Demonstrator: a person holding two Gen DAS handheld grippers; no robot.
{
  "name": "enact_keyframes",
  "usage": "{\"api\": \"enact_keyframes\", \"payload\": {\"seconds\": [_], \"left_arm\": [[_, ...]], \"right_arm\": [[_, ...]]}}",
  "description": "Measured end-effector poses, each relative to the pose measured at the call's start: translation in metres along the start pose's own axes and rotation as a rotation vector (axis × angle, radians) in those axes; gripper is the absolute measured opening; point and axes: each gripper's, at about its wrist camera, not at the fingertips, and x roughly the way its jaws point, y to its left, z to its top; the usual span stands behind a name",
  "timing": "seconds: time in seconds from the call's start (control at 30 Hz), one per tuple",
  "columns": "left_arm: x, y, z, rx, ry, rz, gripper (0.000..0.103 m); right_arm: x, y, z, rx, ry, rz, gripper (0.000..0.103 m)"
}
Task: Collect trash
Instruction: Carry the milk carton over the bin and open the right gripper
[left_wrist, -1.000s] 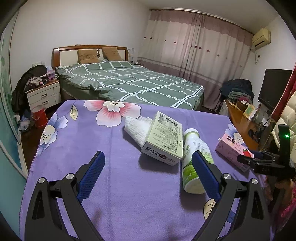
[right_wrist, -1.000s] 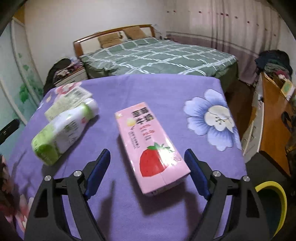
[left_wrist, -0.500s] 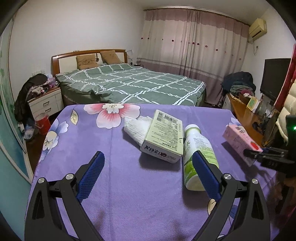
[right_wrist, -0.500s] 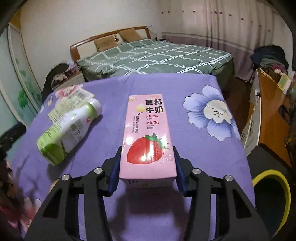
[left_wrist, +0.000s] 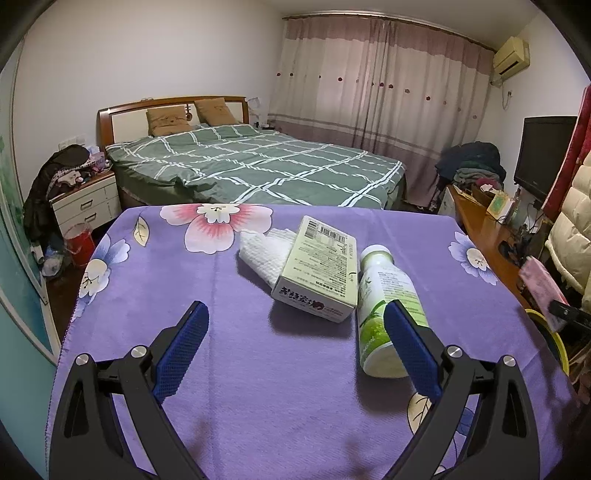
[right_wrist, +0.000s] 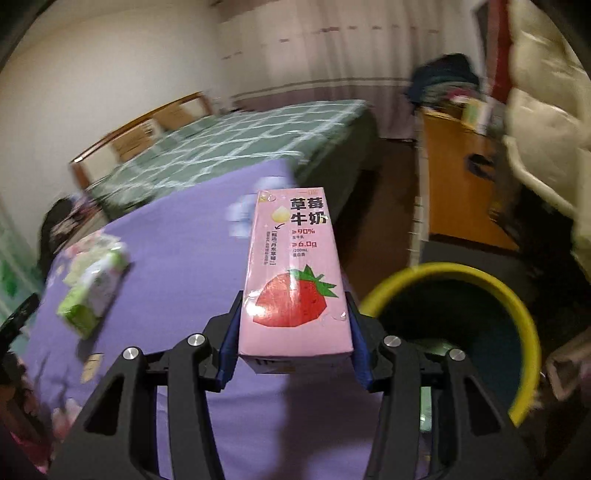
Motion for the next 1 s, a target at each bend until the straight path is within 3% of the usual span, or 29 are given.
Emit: {"api": "enact_keyframes", "payload": {"seconds": [0.23,0.47,0.63,0.8,1.0], "left_arm": [[0.0,-0.001,-0.001,0.007,0.001,-0.007,0.094],[0.0,-0.002,-0.001,0.005,0.003,-0.009,0.094],[0.0,-0.003,-0.001,0.005,0.003,-0.011,0.094],[0.002,-0.005,-0.001,0.011,0.01,-0.019,0.094],[0.002,-0.009,-0.002,0.026,0.012,-0.021,0.095]], "right_arm": [[-0.015,-0.056,-0.016,0.098,-0.011,-0.155,0.048],[-0.017,-0.086,-0.02,0.142,-0.007,-0.246,0.05],[-0.022,-0.091,-0.019,0.176,-0.031,-0.286,0.063],[-0.029,-0.065,-0.006,0.142,-0.069,-0.219,0.064],[-0.019,0.018,0.031,0.009,-0.132,-0.047,0.067]]}}
